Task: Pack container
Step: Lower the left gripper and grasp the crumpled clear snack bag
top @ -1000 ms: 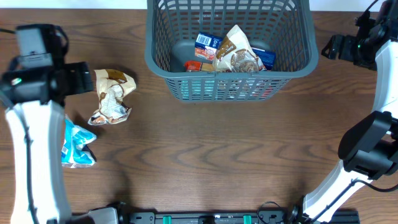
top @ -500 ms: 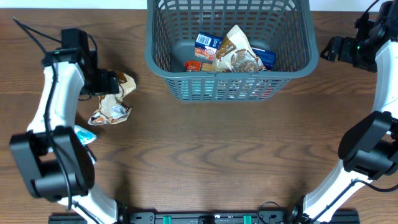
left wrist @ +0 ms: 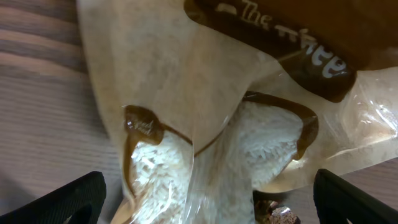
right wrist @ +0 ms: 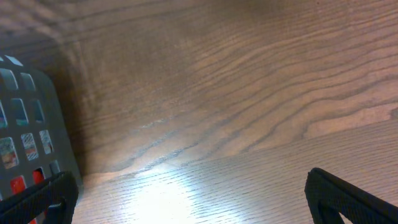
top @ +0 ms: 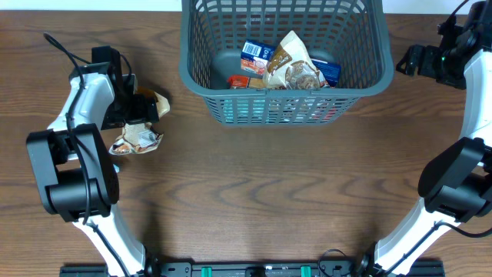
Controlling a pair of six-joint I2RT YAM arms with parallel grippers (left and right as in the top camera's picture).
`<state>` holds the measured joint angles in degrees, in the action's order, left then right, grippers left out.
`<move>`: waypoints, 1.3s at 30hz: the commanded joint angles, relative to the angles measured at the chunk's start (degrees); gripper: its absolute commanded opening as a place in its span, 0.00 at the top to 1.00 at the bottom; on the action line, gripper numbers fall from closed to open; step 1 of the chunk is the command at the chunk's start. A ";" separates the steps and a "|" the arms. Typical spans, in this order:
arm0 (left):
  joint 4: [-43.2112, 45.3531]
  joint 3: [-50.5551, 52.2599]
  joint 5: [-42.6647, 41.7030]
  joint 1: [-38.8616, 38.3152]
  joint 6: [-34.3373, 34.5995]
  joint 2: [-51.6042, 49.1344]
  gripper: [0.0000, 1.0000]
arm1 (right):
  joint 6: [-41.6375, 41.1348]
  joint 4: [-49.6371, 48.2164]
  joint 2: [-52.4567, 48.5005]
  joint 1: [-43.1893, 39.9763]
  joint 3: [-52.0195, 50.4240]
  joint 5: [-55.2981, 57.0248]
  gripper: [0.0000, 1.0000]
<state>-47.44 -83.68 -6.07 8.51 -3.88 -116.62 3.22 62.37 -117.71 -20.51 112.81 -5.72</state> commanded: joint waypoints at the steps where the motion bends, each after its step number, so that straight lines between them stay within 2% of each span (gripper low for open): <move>1: 0.26 0.04 -0.59 0.15 -1.03 -1.11 0.01 | 0.68 0.20 0.50 -0.39 -0.09 -0.55 0.01; 16: 0.00 0.15 -0.61 0.13 -1.66 -5.33 0.00 | 1.62 0.15 1.57 -0.46 -0.07 -0.07 0.01; 22: -0.11 0.15 -0.61 0.09 -1.64 -5.33 0.21 | 1.60 0.17 1.79 -0.46 -0.07 -0.09 0.01; 26: -0.74 0.15 -0.66 0.04 -1.62 -5.33 0.50 | 1.60 0.22 1.84 -0.46 -0.07 -0.09 0.01; 29: -1.53 0.15 -0.66 0.04 -1.60 -5.31 0.61 | 1.57 0.22 1.86 -0.46 -0.07 -0.11 0.01; 30: -1.77 0.13 -0.70 0.04 -1.60 -5.18 0.68 | 1.60 0.22 1.86 -0.46 -0.07 -0.11 0.01; 34: -2.45 0.09 -1.38 -0.02 -1.36 -3.45 0.81 | 1.57 0.22 1.90 -0.46 -0.07 -0.09 0.01; 35: -2.43 0.09 -1.62 -0.09 -1.36 -2.60 0.81 | 1.57 0.20 1.90 -0.46 -0.07 -0.09 0.01; 39: -1.49 0.02 -2.36 -0.63 -1.18 3.34 0.94 | 1.60 0.17 1.90 -0.46 -0.07 -0.09 0.01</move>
<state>-49.15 -83.74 -7.62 8.38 -5.17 -118.24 4.01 62.37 -117.69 -20.51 112.79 -5.76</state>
